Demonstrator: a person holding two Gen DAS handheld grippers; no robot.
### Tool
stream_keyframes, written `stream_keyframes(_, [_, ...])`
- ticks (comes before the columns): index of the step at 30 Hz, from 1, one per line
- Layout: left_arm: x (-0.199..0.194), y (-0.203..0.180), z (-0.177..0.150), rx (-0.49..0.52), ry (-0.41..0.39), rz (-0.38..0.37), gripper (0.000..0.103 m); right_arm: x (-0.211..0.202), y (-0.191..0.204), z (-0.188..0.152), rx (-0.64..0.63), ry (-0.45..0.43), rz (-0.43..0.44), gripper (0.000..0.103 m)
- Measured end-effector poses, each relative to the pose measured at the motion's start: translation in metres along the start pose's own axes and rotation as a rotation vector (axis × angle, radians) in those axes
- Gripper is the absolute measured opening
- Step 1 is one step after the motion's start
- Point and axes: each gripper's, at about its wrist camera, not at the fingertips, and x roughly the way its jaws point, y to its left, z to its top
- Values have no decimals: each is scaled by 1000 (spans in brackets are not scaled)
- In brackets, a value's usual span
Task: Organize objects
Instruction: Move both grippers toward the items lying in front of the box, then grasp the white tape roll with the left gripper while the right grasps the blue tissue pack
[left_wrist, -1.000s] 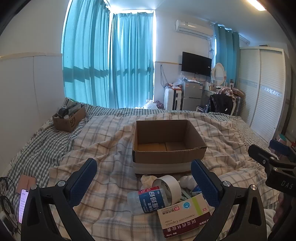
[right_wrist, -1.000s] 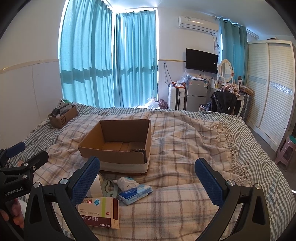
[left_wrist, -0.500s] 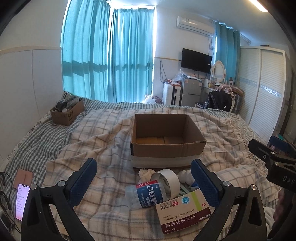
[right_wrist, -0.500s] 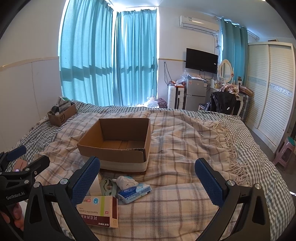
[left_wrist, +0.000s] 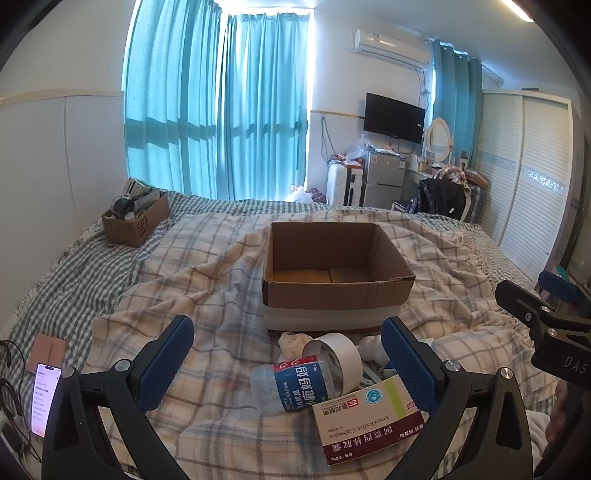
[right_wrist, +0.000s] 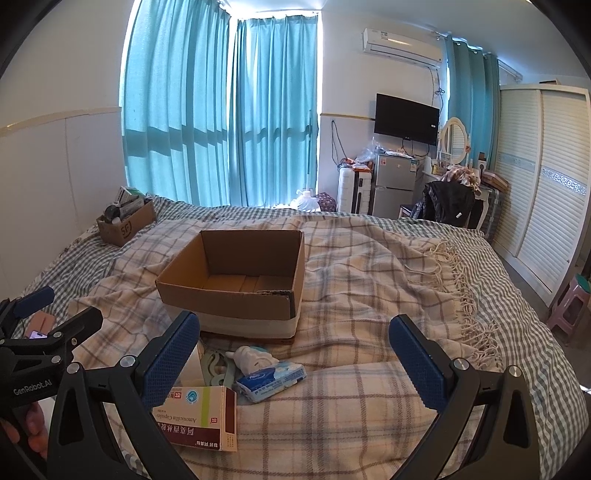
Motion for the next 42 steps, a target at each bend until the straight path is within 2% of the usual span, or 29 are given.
stream_keyframes(10, [6,-2,-2,-3,22,-13,103,1,-7,-2,7,14,-30,103])
stream_keyframes(17, [23,-12,-6,23,62,-10,103,17,-16,-8,12,81,-38,103])
stream_keyframes(27, [81,-25,-25,37,192,-10,102,67,-27,-33,10,193,-38,103])
stream_keyframes(32, [109,-41,-29,57,249,-41,96,95,-36,-46,20,261,-39,103])
stream_keyframes(37, [128,-65,-31,105,281,-108,79,108,-48,-56,42,292,-42,103])
stream_keyframes(39, [140,-69,-36,105,310,-109,52,111,-52,-58,51,298,-42,103])
stream_keyframes(40, [145,-69,-39,93,332,-110,42,112,-53,-59,56,299,-41,103])
stream_keyframes(41, [150,-68,-43,71,358,-131,27,113,-54,-60,59,302,-39,103])
stream_keyframes(42, [152,-66,-46,52,371,-151,25,114,-54,-61,59,302,-37,103])
